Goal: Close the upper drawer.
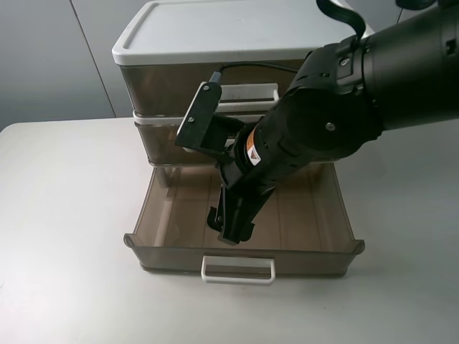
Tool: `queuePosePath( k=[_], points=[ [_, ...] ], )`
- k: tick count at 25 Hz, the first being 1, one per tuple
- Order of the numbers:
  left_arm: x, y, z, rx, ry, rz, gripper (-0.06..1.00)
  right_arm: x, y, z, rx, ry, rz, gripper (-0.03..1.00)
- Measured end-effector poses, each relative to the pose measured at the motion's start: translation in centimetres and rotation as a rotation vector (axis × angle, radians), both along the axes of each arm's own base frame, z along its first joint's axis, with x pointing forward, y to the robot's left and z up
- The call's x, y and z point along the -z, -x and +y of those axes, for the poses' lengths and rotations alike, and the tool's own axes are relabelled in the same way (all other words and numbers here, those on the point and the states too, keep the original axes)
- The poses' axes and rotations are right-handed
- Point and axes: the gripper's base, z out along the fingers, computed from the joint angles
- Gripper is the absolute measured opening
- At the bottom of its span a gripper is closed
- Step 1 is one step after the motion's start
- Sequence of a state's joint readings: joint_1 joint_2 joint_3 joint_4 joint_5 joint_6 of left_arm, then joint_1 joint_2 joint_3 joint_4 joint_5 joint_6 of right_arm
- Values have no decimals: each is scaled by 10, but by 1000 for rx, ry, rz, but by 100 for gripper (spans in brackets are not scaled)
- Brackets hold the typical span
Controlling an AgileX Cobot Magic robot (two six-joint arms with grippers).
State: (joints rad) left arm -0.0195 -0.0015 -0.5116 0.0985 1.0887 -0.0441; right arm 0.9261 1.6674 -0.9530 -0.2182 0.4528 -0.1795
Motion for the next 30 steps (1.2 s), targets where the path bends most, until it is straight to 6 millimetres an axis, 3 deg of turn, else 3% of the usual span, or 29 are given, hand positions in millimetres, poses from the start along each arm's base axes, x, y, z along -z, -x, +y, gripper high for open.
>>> queuePosePath(
  k=[9,17,25,30],
  points=[
    [0,0,0,0,0,0,74,-7,3,2,5,-44,-11,69],
    [0,0,0,0,0,0,74,-61,48,-12,17,-105,66,69],
    [0,0,0,0,0,0,74,-125,91,-77,112,-154,105,69],
    [0,0,0,0,0,0,74,-124,123,-132,152,-233,91,69]
  ],
)
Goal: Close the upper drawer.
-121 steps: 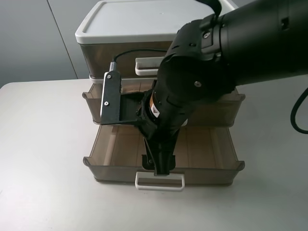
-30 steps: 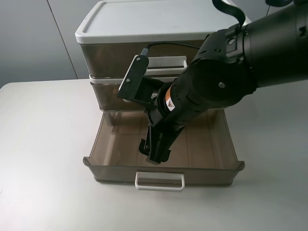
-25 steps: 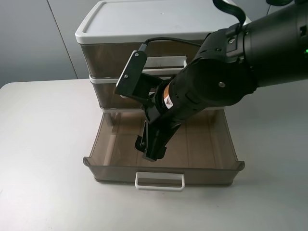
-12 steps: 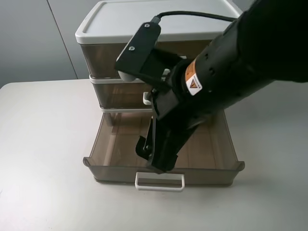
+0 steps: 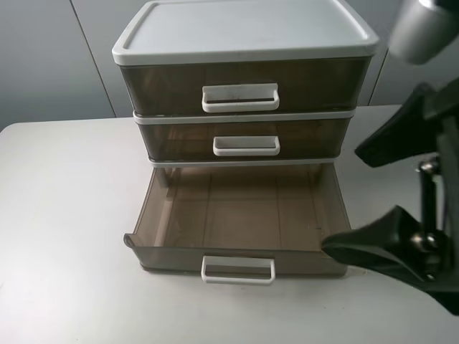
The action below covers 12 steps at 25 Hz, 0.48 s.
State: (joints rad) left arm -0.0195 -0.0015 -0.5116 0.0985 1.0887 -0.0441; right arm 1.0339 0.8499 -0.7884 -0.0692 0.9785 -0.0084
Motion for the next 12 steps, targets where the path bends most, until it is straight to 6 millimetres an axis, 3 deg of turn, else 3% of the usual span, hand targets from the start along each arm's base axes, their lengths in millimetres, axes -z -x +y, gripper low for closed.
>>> queuePosePath(
  k=[6,12],
  points=[
    [0,0,0,-1,2,0,74,12,37,-62,105,-141,9,69],
    [0,0,0,-1,2,0,74,39,59,-99,131,-233,-2,69]
  ],
)
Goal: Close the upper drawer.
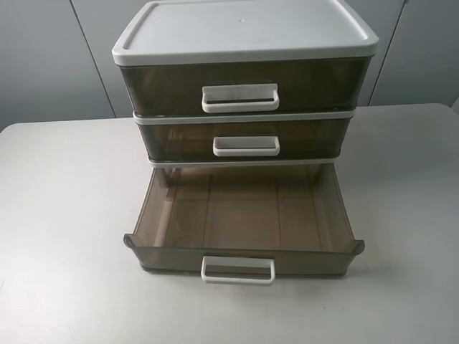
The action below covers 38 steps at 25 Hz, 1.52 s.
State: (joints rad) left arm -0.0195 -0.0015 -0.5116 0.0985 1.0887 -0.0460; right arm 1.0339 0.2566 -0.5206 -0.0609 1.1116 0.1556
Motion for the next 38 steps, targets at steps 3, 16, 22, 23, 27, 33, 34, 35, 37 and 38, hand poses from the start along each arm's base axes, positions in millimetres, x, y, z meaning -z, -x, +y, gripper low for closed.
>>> queuePosePath(
  k=[3,16,22,23,27,33,34,35,37,38],
  points=[
    [0,0,0,0,0,0,74,-1,6,-10,2,-71,-39,69],
    [0,0,0,0,0,0,74,-2,12,-27,493,-144,-110,69],
    [0,0,0,0,0,0,74,-2,26,-32,841,-175,-204,68],
    [0,0,0,0,0,0,74,-2,27,-32,870,-173,-208,68],
    [0,0,0,0,0,0,74,-2,27,-31,947,-164,-217,68],
    [0,0,0,0,0,0,74,-2,28,-27,1027,-152,-230,68],
    [0,0,0,0,0,0,74,-2,28,-27,1025,-150,-230,68],
    [0,0,0,0,0,0,74,-2,28,-26,1022,-149,-230,68],
    [0,0,0,0,0,0,74,-2,28,-26,1012,-150,-231,68],
    [0,0,0,0,0,0,74,-2,28,-26,1003,-151,-231,68]
  ],
)
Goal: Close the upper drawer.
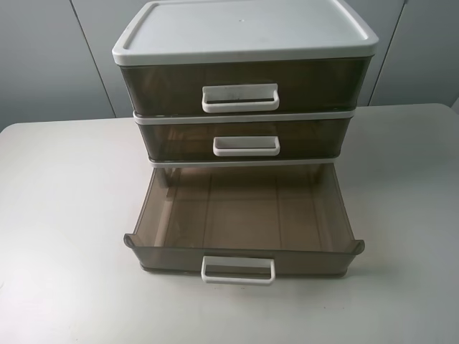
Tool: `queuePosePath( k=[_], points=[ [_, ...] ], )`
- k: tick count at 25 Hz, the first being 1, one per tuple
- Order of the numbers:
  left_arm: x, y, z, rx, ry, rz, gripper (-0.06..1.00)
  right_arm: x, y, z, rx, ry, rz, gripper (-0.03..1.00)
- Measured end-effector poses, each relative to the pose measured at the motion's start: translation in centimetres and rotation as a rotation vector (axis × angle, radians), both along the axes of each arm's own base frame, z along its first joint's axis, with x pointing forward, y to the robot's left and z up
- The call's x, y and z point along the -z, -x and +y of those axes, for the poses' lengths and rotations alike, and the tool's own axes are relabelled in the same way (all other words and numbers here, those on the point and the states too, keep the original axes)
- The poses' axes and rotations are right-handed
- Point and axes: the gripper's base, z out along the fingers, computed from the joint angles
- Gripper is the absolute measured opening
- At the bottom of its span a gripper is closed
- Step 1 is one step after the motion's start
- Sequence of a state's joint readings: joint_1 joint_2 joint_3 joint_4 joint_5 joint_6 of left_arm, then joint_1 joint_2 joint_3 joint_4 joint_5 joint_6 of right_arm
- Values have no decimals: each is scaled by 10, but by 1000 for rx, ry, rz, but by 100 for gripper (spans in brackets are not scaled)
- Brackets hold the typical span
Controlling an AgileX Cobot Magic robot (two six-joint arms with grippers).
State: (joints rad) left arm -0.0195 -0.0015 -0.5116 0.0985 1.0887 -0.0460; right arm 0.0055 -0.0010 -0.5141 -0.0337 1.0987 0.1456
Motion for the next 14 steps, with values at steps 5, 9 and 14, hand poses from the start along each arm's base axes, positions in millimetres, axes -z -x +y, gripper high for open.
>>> queuePosePath(
  k=[5,9,14],
  points=[
    [0,0,0,0,0,0,74,0,0,0,-32,0,0,68],
    [0,0,0,0,0,0,74,0,0,0,-32,0,-2,68],
    [0,0,0,0,0,0,74,0,0,0,-32,0,-2,68]
  ],
)
